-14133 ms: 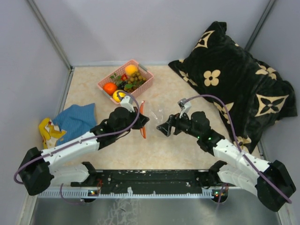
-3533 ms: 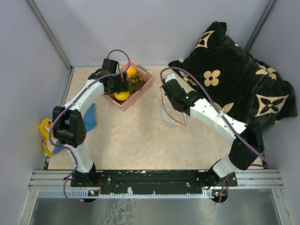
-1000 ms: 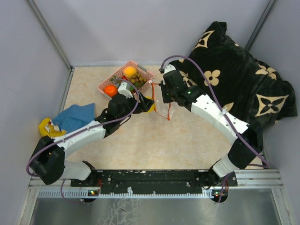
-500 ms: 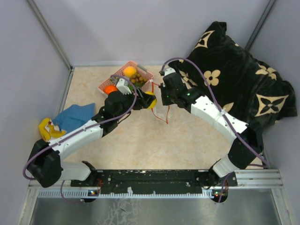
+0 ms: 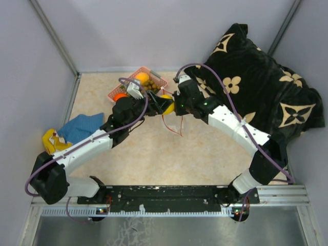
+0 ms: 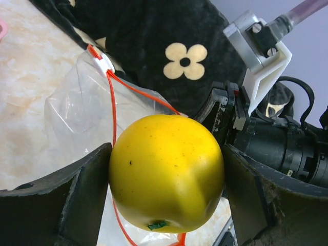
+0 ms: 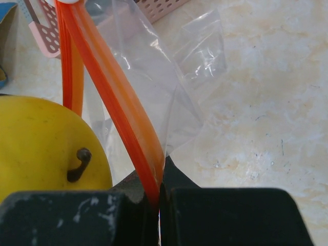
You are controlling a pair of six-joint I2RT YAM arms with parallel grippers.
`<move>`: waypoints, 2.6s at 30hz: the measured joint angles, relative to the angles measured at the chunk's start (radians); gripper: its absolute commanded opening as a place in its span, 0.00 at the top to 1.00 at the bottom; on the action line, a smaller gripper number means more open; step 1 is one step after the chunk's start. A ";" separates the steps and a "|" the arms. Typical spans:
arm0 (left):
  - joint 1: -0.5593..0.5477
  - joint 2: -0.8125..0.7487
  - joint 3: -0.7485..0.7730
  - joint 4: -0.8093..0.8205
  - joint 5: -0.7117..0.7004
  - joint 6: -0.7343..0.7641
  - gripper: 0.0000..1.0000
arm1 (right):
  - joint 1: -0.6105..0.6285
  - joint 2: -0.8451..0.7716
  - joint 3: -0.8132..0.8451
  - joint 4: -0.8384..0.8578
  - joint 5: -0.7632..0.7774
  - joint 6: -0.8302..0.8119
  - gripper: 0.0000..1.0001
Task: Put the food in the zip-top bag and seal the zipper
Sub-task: Place the fake fruit in the zipper food storage bag.
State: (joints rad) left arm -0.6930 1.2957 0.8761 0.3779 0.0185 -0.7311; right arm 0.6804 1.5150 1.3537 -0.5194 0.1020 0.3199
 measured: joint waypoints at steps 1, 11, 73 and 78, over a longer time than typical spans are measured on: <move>0.000 0.003 0.004 0.010 0.007 -0.008 0.39 | 0.000 0.000 -0.005 0.008 -0.007 0.005 1.00; 0.004 0.033 0.010 0.034 0.013 -0.028 0.37 | -0.003 0.000 -0.006 0.025 -0.044 0.035 1.00; -0.120 0.254 0.272 -0.476 -0.314 0.256 0.14 | -0.082 0.035 -0.005 0.089 -0.179 0.115 1.00; -0.119 0.183 0.201 -0.397 -0.294 0.248 0.14 | -0.084 0.035 -0.006 0.129 -0.202 0.131 1.00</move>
State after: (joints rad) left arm -0.8120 1.4788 1.0771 -0.0189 -0.2756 -0.4831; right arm 0.5968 1.5497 1.3479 -0.3901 -0.0998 0.4511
